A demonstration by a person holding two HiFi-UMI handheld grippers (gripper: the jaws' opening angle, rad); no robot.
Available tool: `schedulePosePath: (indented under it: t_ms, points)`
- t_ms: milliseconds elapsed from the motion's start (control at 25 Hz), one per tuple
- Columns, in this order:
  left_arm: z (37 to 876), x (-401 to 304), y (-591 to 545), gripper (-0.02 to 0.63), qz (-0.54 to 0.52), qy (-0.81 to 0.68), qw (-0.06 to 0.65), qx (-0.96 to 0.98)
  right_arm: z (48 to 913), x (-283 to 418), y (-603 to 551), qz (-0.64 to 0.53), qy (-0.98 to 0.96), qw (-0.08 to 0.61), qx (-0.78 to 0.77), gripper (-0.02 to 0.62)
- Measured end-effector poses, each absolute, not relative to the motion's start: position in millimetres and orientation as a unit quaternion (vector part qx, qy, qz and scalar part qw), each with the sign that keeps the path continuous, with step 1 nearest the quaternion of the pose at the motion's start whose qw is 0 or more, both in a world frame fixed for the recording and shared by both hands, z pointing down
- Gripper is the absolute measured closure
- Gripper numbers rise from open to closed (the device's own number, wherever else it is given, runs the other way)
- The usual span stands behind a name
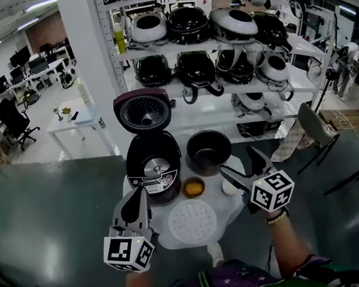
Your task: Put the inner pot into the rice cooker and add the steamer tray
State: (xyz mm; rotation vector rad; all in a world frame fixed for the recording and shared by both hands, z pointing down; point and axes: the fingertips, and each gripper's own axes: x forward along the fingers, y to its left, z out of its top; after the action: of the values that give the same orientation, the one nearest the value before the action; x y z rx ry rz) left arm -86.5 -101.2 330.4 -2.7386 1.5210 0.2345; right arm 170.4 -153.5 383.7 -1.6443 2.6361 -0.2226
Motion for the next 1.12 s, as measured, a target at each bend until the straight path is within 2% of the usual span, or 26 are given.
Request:
schedulePosePath:
  t_ms: [120, 520, 1120]
  points:
    - [338, -74, -115, 0.584, 0.071, 0.488, -0.008, -0.870, 405, 180, -180, -0.081, 0.844, -0.005, -0.530, 0.080]
    - [370, -28, -173, 0.584, 0.040, 0.488, -0.035, -0.871, 480, 229, -264, -0.133, 0.833, -0.045, -0.534, 0.081]
    - [410, -4, -261, 0.584, 0.002, 0.536, -0.061, -0.842, 600, 283, -394, -0.216, 0.814, -0.100, -0.531, 0.098]
